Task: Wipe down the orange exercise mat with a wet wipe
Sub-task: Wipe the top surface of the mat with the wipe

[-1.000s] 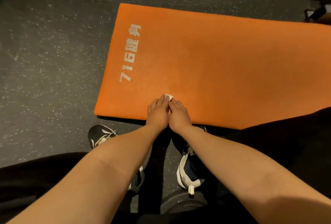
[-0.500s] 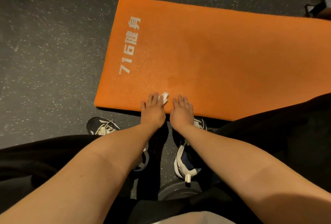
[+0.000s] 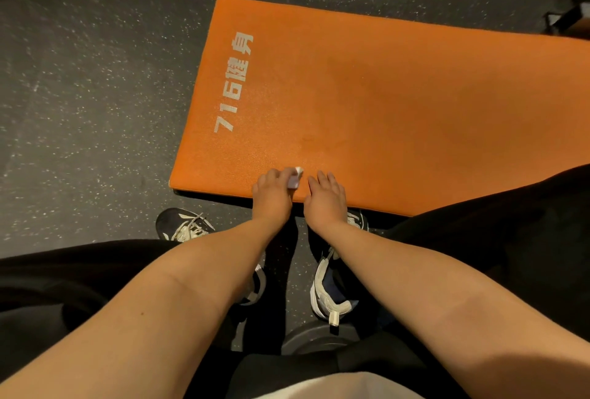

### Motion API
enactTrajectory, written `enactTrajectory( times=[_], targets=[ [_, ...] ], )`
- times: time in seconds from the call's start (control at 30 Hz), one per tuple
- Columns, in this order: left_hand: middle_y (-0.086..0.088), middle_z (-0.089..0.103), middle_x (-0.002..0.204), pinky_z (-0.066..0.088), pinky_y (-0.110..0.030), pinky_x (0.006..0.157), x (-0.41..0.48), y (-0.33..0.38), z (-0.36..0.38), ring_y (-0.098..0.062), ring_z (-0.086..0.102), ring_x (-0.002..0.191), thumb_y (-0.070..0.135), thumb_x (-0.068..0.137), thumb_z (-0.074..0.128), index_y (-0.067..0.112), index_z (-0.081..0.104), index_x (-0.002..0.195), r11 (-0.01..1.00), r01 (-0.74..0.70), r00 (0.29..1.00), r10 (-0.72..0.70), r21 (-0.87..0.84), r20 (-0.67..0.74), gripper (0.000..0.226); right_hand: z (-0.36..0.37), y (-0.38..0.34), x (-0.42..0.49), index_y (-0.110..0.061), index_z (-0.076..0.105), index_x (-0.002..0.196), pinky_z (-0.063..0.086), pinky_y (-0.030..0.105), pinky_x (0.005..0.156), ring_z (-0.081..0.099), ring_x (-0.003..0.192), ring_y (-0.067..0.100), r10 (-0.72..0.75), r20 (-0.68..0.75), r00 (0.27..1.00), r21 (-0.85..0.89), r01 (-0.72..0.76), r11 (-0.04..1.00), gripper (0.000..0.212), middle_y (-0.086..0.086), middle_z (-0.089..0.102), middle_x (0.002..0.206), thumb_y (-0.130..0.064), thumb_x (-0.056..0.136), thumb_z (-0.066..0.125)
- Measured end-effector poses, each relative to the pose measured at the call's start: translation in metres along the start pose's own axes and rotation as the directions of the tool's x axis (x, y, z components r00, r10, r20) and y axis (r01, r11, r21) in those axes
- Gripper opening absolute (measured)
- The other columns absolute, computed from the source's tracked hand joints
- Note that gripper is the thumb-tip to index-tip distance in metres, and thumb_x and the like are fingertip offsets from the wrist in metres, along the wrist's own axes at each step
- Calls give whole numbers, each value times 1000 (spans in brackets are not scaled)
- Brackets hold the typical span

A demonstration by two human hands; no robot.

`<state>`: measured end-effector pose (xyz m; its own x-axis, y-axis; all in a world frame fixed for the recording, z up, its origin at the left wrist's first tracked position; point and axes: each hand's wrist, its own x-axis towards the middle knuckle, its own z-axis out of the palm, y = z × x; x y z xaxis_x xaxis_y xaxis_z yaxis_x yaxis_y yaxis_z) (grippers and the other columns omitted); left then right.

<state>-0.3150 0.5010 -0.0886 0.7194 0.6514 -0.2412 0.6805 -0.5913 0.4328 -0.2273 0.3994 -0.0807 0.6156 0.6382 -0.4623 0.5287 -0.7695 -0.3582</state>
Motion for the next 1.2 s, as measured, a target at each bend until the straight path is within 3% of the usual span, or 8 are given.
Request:
enactTrajectory(
  times=[0.1, 0.27, 0.4, 0.57, 0.67, 0.83, 1.03, 1.2],
  targets=[
    [-5, 40, 153, 31, -41, 101, 1, -16, -2, -31, 40, 126, 12, 95, 54, 25, 56, 134, 994, 62, 998, -61, 93, -18, 42, -4, -2, 1, -19, 26, 159, 2, 40, 125, 2, 156, 22, 0, 23, 1000, -27, 0, 1000, 54, 3, 12, 169, -25, 107, 36],
    [-12, 18, 166, 10, -40, 124, -14, 2, 20, -31, 15, 153, 19, 105, 40, 10, 23, 159, 993, -115, 983, 119, -42, 142, 58, -11, 1, 1, -22, 23, 160, 4, 39, 126, 4, 156, 21, -4, 32, 999, 0, 4, 1000, 54, 0, 15, 169, -25, 107, 34],
    [-3, 7, 168, 3, -41, 124, -15, 4, 22, -20, 3, 155, 23, 107, 33, 16, 14, 161, 983, -178, 966, 164, 51, 201, 58, -11, 4, -2, -23, 25, 160, 2, 39, 125, 3, 156, 20, -36, 43, 998, 2, 36, 999, 53, -2, 17, 168, -25, 108, 33],
    [-6, 10, 168, 7, -46, 125, 4, -13, 7, -22, 7, 155, 30, 108, 25, 13, 17, 159, 987, 72, 989, -89, 145, 119, 55, -9, 7, 2, -22, 32, 157, 6, 40, 124, 7, 155, 24, -69, 37, 997, -72, 72, 995, 51, 1, 20, 167, -25, 107, 36],
    [-10, 10, 167, 8, -37, 125, 3, -6, 11, -24, 9, 154, 26, 109, 28, 9, 18, 159, 997, 76, 985, -75, 0, 152, 54, -13, 4, 7, -23, 28, 159, 7, 42, 124, 4, 155, 24, -33, 42, 999, -94, 37, 995, 53, 1, 17, 168, -28, 106, 36],
    [-5, 18, 166, 10, -29, 124, 8, 10, 17, -20, 14, 154, 18, 108, 34, 14, 22, 159, 966, -84, 965, 140, -243, 221, 52, -22, 5, 23, -28, 25, 160, 0, 48, 124, 1, 156, 23, 39, 39, 998, -53, -37, 998, 56, -3, 15, 168, -30, 105, 34],
    [-14, 9, 167, 11, -40, 126, 38, -7, 15, -28, 7, 155, 15, 106, 32, 7, 16, 159, 978, 150, 975, -121, -144, 188, 56, -22, 9, 28, -27, 31, 157, 9, 46, 122, 7, 154, 25, 12, 51, 999, -96, -7, 995, 53, -3, 20, 167, -30, 105, 36],
    [-9, 11, 167, 5, -36, 126, 34, 17, 26, -24, 8, 155, 15, 107, 31, 11, 16, 160, 979, -107, 960, 146, -172, 239, 55, -28, 17, 36, -26, 44, 151, 19, 36, 116, 23, 147, 20, -1, -4, 1000, 24, 1, 1000, 50, -5, 37, 159, -26, 102, 39]
  ],
)
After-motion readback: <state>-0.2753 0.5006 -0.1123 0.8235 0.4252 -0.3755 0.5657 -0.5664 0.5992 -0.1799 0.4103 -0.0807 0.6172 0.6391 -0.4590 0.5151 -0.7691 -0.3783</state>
